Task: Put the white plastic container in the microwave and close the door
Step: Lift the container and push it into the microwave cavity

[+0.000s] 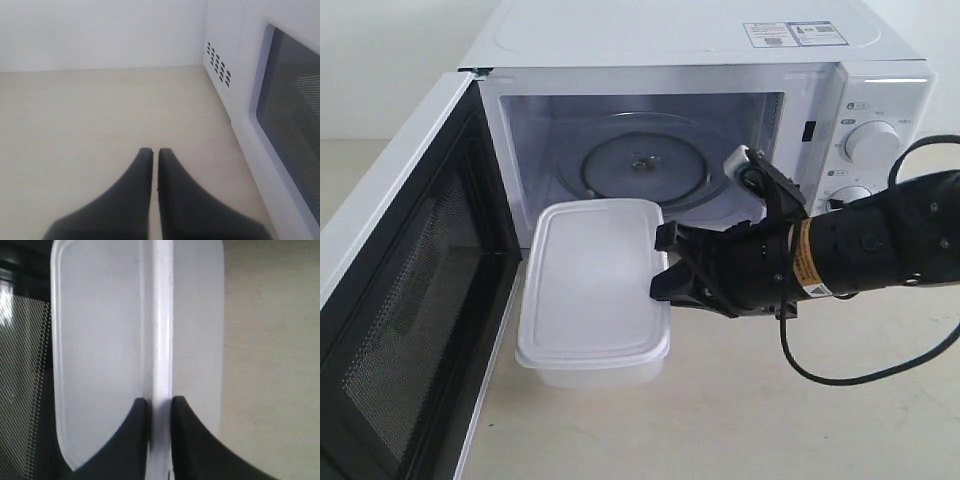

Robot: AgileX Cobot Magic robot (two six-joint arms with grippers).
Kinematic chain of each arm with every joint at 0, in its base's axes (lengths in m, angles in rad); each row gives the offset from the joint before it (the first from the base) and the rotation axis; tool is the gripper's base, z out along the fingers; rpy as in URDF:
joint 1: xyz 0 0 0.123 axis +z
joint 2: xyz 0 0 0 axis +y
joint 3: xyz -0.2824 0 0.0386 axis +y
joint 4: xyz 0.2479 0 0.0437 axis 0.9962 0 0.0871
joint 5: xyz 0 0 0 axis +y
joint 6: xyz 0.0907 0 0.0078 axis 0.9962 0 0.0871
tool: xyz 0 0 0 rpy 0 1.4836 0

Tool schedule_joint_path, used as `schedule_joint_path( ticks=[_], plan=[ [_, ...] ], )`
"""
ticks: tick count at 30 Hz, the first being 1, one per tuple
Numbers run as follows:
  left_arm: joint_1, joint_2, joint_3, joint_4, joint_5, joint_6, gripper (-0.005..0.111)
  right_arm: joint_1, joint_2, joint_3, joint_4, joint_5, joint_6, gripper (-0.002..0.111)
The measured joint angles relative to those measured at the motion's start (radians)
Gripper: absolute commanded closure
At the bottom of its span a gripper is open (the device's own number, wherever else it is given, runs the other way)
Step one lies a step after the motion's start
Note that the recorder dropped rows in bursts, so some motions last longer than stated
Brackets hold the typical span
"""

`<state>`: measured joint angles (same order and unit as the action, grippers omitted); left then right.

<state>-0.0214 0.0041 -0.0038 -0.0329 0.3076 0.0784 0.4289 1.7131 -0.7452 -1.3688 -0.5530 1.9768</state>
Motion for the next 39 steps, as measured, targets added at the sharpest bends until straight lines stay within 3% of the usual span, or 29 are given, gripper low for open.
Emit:
schedule_joint_path(
  ticks=[8, 15, 22, 39],
  plan=[
    [0.0, 0.0, 0.0, 0.0, 0.0, 0.0, 0.102, 0.0, -0.001, 0.006, 0.298, -0.007, 0.004, 0.108],
    [0.0, 0.0, 0.0, 0.0, 0.0, 0.0, 0.102, 0.0, -0.001, 0.04, 0.45, -0.015, -0.018, 0.108],
    [0.0, 0.0, 0.0, 0.0, 0.0, 0.0, 0.102, 0.056, -0.001, 0.105, 0.717, -0.043, -0.234, 0.108],
    [0.0, 0.0, 0.0, 0.0, 0.0, 0.0, 0.102, 0.089, -0.001, 0.105, 0.951, -0.08, -0.545, 0.108]
  ],
)
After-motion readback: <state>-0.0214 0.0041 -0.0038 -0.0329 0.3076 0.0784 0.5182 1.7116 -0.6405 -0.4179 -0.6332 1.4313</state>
